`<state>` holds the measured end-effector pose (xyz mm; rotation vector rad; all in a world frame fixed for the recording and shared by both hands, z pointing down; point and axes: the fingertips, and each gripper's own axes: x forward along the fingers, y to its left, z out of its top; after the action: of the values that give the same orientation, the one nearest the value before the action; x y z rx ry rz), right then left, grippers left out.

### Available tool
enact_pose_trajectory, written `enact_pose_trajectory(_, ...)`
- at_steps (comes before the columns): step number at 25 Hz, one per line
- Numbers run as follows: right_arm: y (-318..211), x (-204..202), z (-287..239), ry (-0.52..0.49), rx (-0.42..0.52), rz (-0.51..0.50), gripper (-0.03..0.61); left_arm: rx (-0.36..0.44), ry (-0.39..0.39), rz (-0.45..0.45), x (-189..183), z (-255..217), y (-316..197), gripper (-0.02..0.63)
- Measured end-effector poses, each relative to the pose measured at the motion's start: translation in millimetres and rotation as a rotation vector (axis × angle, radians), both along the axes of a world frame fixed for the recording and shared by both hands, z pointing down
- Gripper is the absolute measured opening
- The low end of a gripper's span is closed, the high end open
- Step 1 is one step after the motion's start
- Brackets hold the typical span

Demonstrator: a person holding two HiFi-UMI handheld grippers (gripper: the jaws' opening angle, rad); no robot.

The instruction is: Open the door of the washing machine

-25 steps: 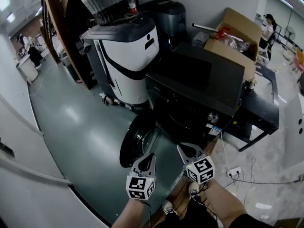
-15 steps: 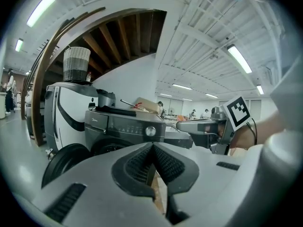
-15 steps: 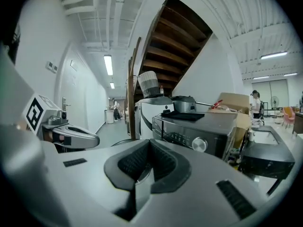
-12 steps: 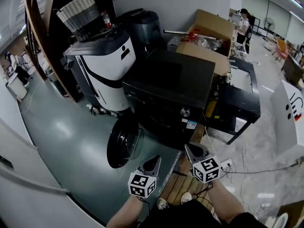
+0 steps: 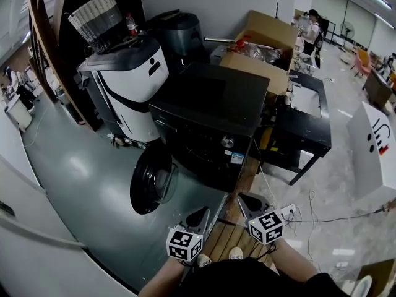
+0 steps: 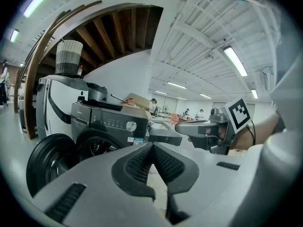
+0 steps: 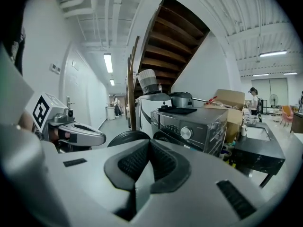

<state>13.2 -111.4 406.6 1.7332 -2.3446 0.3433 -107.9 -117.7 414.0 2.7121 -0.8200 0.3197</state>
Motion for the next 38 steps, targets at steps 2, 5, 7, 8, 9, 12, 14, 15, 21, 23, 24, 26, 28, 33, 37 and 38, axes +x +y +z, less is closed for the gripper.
enact_pose_trajectory(2,2.8,-2.2,3.5,0.003,-0.009,-0.017,0.017,-0.011,-0.004,-0.016,-2.0,3.5,3.5,0.018)
enact_pose_trajectory(5,4.1,-4.9,7.3,-0.007,-0.017,-0.037,0.017,-0.021,-0.01,-0.042,-4.8,6.7,4.6,0.018)
enact_pose_trajectory(7,4.0,-8.5,8.5,-0.01,-0.018,-0.054,0.017,-0.02,-0.013,-0.062,-7.3,7.4,3.4,0.018)
enact_pose_trajectory(8,4.5,-11.0,9.1,-0.012,-0.019,-0.063,0.017,-0.021,-0.014,-0.075,-9.1,7.3,2.9,0.018)
enact_pose_trajectory(9,5.2,-13.4,9.6,-0.013,-0.021,-0.071,0.017,-0.024,-0.015,-0.086,-11.0,6.9,2.7,0.018)
enact_pose_trajectory(12,6.2,-19.2,9.3,-0.017,-0.022,-0.093,0.017,-0.02,-0.025,-0.104,-14.0,3.4,3.5,0.018)
enact_pose_trajectory(14,6.6,-21.9,9.0,-0.027,-0.021,-0.102,0.017,-0.01,-0.03,-0.109,-14.8,0.9,5.0,0.018)
enact_pose_trajectory(15,6.8,-23.3,9.2,-0.032,-0.02,-0.105,0.017,-0.007,-0.033,-0.113,-15.6,0.3,5.6,0.018)
enact_pose_trajectory(21,5.0,-29.9,9.8,-0.045,-0.019,-0.114,0.017,-0.002,-0.037,-0.125,-20.9,-0.1,6.4,0.018)
enact_pose_trajectory(23,4.9,-30.4,9.6,-0.049,-0.022,-0.114,0.017,-0.001,-0.035,-0.124,-21.4,-1.0,7.0,0.018)
enact_pose_trajectory(24,4.6,-30.2,9.4,-0.051,-0.023,-0.114,0.017,-0.003,-0.034,-0.124,-21.3,-1.3,6.8,0.018)
enact_pose_trajectory(26,3.5,-29.7,10.0,-0.053,-0.025,-0.114,0.017,-0.008,-0.032,-0.127,-21.3,-0.1,5.7,0.018)
enact_pose_trajectory(28,2.9,-30.0,12.4,-0.054,-0.026,-0.113,0.017,-0.011,-0.033,-0.127,-22.1,3.0,4.7,0.018)
enact_pose_trajectory(33,1.4,-27.1,13.6,-0.053,-0.032,-0.109,0.017,-0.017,-0.037,-0.13,-20.8,5.4,1.9,0.018)
enact_pose_trajectory(37,1.1,-25.6,15.0,-0.051,-0.035,-0.109,0.017,-0.02,-0.036,-0.132,-20.1,6.8,0.8,0.018)
enact_pose_trajectory(38,0.8,-25.4,15.5,-0.051,-0.035,-0.109,0.017,-0.021,-0.035,-0.133,-20.0,7.5,0.5,0.018)
